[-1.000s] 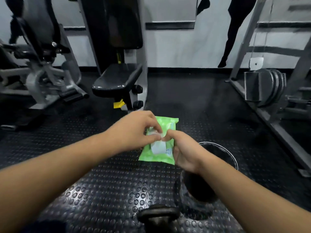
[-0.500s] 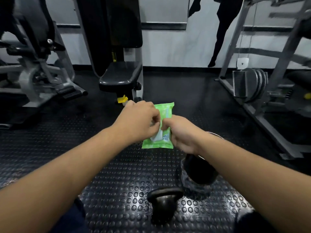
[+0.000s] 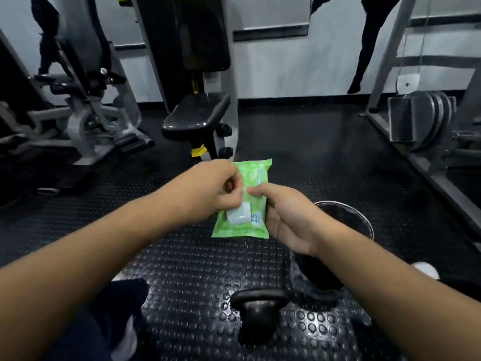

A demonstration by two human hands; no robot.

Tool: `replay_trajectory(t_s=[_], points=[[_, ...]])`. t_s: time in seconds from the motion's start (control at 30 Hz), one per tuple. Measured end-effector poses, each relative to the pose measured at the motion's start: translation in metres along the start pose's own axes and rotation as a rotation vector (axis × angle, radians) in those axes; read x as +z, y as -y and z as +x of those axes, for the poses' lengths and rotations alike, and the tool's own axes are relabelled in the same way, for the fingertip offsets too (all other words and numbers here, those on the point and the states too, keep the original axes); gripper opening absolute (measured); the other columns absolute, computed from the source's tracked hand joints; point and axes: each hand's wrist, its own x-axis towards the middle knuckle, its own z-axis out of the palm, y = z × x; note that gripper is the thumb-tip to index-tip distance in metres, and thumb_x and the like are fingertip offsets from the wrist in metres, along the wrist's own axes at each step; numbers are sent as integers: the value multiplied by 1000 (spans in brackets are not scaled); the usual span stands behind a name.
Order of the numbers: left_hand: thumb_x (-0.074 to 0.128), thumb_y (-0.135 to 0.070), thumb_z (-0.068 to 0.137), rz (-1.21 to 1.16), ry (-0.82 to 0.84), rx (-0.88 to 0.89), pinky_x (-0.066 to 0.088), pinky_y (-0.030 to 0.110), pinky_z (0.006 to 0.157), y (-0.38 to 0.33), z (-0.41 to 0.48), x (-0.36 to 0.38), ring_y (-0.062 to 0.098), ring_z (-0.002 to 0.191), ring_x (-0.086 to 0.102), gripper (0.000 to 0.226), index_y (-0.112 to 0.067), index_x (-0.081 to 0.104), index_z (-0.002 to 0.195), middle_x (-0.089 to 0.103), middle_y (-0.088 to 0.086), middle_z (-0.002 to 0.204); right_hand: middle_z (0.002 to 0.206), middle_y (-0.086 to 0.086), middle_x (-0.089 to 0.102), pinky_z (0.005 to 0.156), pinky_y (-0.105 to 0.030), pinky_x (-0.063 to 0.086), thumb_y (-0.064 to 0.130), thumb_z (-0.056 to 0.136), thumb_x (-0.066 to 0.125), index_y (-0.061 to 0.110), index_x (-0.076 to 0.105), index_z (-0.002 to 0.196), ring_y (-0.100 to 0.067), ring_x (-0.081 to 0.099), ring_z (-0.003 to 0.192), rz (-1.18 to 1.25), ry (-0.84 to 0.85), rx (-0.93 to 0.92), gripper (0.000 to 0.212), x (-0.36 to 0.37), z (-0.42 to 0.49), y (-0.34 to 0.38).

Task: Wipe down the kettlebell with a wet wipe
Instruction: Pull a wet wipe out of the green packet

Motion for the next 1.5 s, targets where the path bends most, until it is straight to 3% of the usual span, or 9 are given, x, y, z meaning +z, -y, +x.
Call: replay_trajectory(t_s=[0.2, 0.57, 0.83, 0.97, 1.03, 1.13, 1.2, 1.33, 1.5], points=[[69, -28, 90, -139, -10, 1, 49, 18, 67, 17, 2, 30, 0, 74, 56, 6, -27, 65, 85, 62, -11, 89, 114, -23, 75, 100, -54, 56, 15, 105, 54, 0, 67, 124, -40, 72, 108, -9, -75, -22, 28, -8, 14, -23], [67, -12, 81, -431, -23, -153, 41, 17, 55, 77, 4, 90, -1, 57, 52, 13, -23, 61, 79, 61, -11, 70, 114, -25, 74, 93, -54, 57, 12, 103, 58, 1, 70, 122, -46, 69, 111, -3, -116, 47, 25, -20, 66, -69], [69, -15, 91, -639, -21, -251, 39, 18, 52, 88, 2, 109, 3, 56, 45, 8, -13, 64, 84, 55, -14, 64, 111, -27, 74, 85, -51, 58, 13, 101, 60, 2, 71, 119, -42, 73, 96, 3, -182, 40, 23, -20, 78, -96], [65, -25, 82, -728, -58, -302, 47, 43, 62, 90, 1, 108, 16, 66, 55, 12, -13, 65, 84, 65, 9, 71, 107, -26, 75, 77, -44, 55, 10, 100, 59, 1, 72, 115, -34, 71, 86, 26, -225, 18, 21, -17, 79, -102], [64, -21, 84, -796, -79, -340, 53, 55, 73, 91, 0, 109, 22, 69, 60, 6, -16, 66, 82, 69, 8, 69, 99, -21, 76, 71, -38, 56, 10, 100, 59, 1, 72, 114, -30, 70, 81, 37, -238, 12, 21, -17, 78, -104], [63, -6, 95, -857, -123, -400, 48, 44, 76, 88, 1, 112, 21, 66, 59, 11, -11, 69, 87, 69, 9, 65, 98, -16, 78, 69, -37, 57, 10, 100, 61, 4, 73, 112, -27, 71, 80, 32, -271, -25, 19, -16, 76, -109], [73, -16, 93, -915, -131, -449, 50, 37, 76, 85, 3, 110, 17, 62, 60, 5, -11, 72, 92, 72, 18, 75, 103, -15, 79, 73, -39, 57, 12, 99, 63, 10, 75, 110, -28, 73, 84, 3, -295, -59, 16, -17, 75, -113], [93, -32, 65, -971, -20, -502, 57, 39, 91, 83, 2, 106, 25, 84, 76, 53, -13, 72, 110, 79, 13, 90, 105, -10, 79, 72, -35, 57, 15, 98, 69, 16, 75, 113, -28, 77, 95, -26, -284, -122, 16, -16, 71, -115], [90, -17, 77, -798, 86, -529, 55, 54, 99, 88, 1, 101, 33, 94, 76, 23, -14, 80, 98, 80, 10, 87, 103, -11, 79, 65, -30, 56, 11, 97, 66, 14, 74, 113, -28, 77, 92, -27, -332, -141, 18, -16, 74, -124]])
